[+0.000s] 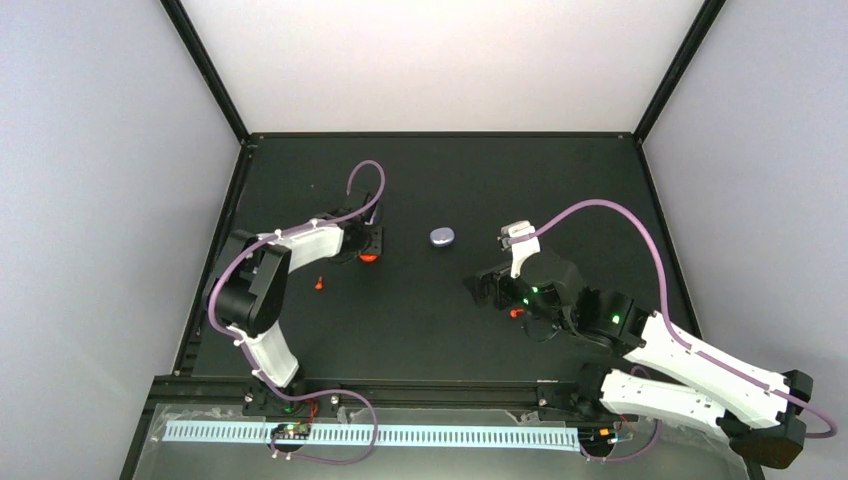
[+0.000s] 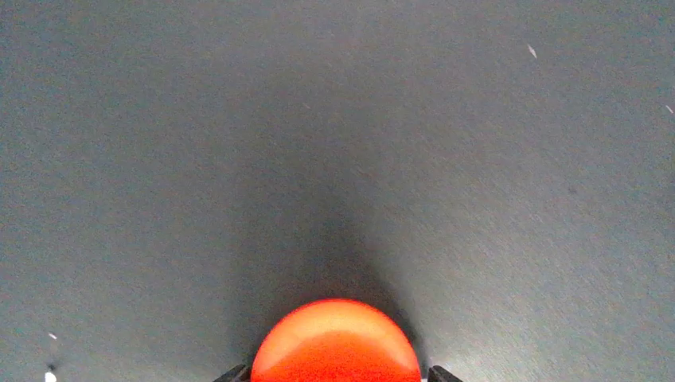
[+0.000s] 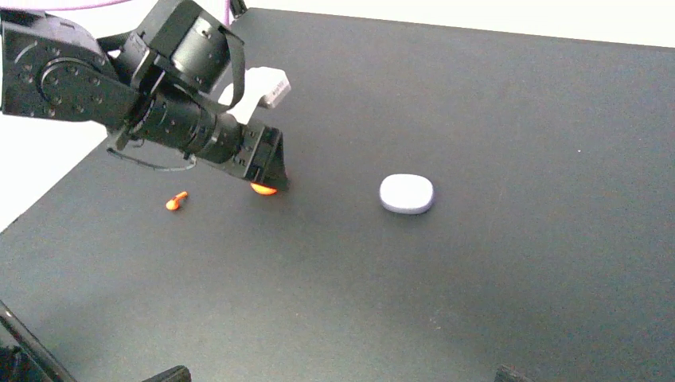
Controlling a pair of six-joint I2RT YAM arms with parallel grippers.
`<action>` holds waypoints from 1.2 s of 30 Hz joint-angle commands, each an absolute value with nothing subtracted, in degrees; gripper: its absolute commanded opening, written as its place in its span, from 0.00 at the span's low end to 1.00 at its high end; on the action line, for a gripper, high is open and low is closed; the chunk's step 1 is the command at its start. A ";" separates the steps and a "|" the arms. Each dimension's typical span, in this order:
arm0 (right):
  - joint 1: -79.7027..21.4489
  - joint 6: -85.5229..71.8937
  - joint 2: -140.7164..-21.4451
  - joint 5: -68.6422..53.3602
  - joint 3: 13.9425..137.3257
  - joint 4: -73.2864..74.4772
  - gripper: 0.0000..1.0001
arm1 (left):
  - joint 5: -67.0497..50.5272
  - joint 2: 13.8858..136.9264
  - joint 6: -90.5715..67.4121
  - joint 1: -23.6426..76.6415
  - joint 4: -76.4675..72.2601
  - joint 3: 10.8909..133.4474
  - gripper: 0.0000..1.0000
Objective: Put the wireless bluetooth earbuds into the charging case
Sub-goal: Pick up the charging case at the center of the board.
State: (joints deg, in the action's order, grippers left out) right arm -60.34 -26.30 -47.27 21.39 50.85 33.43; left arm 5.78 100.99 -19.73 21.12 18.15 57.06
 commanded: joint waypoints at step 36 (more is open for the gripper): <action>-49.55 -28.75 -121.05 -4.19 94.94 17.36 0.93 | 3.99 18.70 -30.10 29.31 43.21 40.27 0.99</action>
